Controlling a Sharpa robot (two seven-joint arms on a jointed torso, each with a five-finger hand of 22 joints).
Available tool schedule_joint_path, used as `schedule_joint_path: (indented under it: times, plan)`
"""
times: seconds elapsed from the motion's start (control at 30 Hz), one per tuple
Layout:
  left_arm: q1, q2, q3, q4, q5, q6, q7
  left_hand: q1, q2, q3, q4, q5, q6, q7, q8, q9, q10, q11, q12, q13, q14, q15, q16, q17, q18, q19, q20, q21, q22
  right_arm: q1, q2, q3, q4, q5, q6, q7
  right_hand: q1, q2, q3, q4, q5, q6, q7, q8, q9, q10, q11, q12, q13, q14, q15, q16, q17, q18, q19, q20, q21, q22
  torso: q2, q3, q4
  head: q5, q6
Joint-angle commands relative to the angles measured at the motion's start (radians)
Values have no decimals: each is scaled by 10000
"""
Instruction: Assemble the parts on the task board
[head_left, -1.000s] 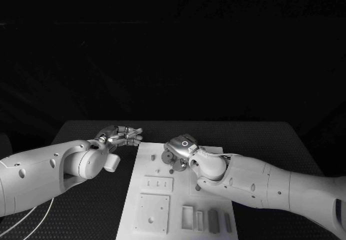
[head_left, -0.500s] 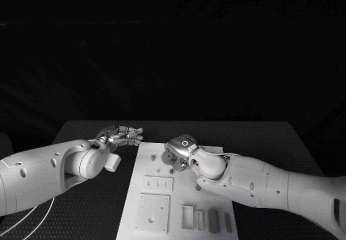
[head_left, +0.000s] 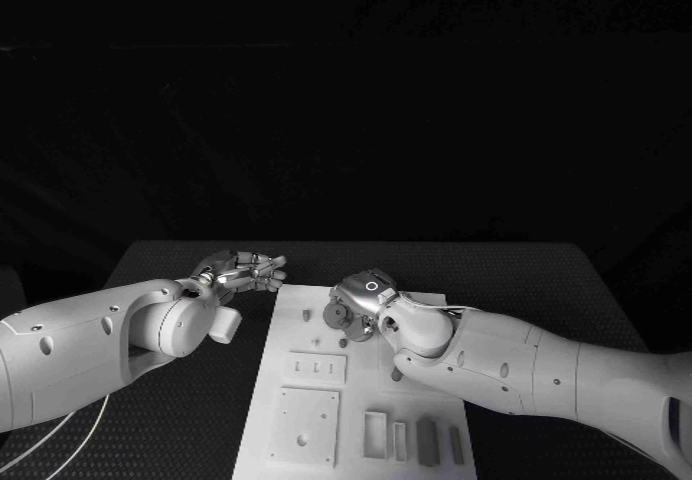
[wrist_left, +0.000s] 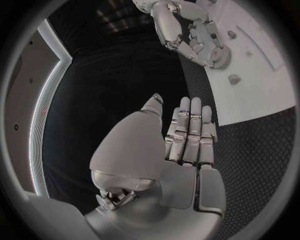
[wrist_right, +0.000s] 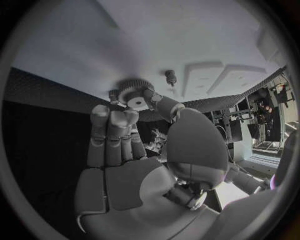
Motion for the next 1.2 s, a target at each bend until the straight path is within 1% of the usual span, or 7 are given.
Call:
schedule_joint_path:
  times: [0.03, 0.4, 0.5, 0.67, 0.77, 0.83, 1.2]
  plan:
    - [11, 13, 7, 15, -31, 12, 60, 43, 44, -47, -28, -21, 47, 53, -53, 10, -4, 38, -51, 13, -67, 4, 61, -10, 40, 28, 13, -56, -15, -9, -47, -7, -7, 222, 106, 65, 106, 20, 37, -62, 29, -30, 111, -63, -13, -61, -18, -45, -20, -32, 75, -59, -14, 202, -54, 2, -36, -15, -4, -5, 0, 5, 0]
    - [11, -14, 7, 27, -31, 13, 57, 25, 51, -50, -18, -26, 47, 55, -60, 13, -3, 40, -56, 15, -69, 6, 62, -14, 38, 28, 17, -56, -15, -4, -210, -4, 108, 1330, 264, 400, 570, 51, 781, -182, 101, -343, 114, -160, -49, -133, -17, -22, -101, -53, 74, -108, -21, 202, -68, 26, -46, -64, -1, -5, 0, 6, -14]
    - [11, -15, 7, 32, -31, 21, 51, 19, 54, -51, -17, -26, 47, 56, -62, 14, -3, 41, -56, 15, -69, 7, 62, -15, 37, 29, 18, -56, -15, 2, -233, -4, 103, 1582, 407, 436, 741, 105, 1101, -243, 562, -339, 132, -146, -55, -141, 0, 5, -122, -45, 85, -110, -16, 202, -68, 41, -32, -69, 0, -8, 1, 4, -19]
    - [11, -36, 6, 39, -120, 2, 43, 17, 55, -51, -17, -26, 47, 56, -62, 14, -3, 41, -57, 16, -69, 7, 62, -15, 37, 29, 18, -56, -15, 2, -287, -4, 91, 1575, 493, 433, 753, 119, 1185, -249, 666, -333, 131, -139, -57, -144, 2, 16, -129, -45, 89, -111, -14, 202, -67, 52, -24, -69, 0, -4, -6, 9, -37]
    - [11, -42, 6, 58, -176, 21, 49, 22, 60, -48, -22, -25, 47, 55, -64, 15, -2, 40, -58, 16, -68, 7, 64, -16, 39, 30, 16, -56, -15, 2, -314, -4, 88, 1583, 501, 443, 853, 461, 1658, -295, 204, -229, 100, -75, -45, -216, -32, 86, -107, -65, 66, -101, 5, 202, -109, 79, -7, -57, 4, -2, -12, -4, -50]
    - [11, -43, 6, 58, -176, 19, 50, 22, 60, -47, -22, -25, 47, 55, -65, 15, -2, 40, -58, 17, -67, 7, 64, -16, 39, 30, 16, -56, -15, 2, -347, -4, 112, 1611, 513, 448, 605, 530, 1978, -453, 186, -212, 68, -49, -61, -294, -47, 229, -77, -74, 38, -59, 44, 202, -123, 107, 96, -6, 4, -5, -15, -8, -51]
    - [12, -106, 6, 89, -172, -8, 60, 16, 57, -49, -22, -27, 47, 56, -69, 17, -1, 40, -61, 18, -67, 8, 66, -19, 39, 30, 17, -56, -15, 20, -704, 3, 484, 1726, 131, 470, 324, 609, 2208, -630, 498, -134, 84, 24, -63, -332, -41, 383, -87, -62, 41, -18, 77, 202, -113, 92, 178, 3, 0, 7, -14, -31, -30]
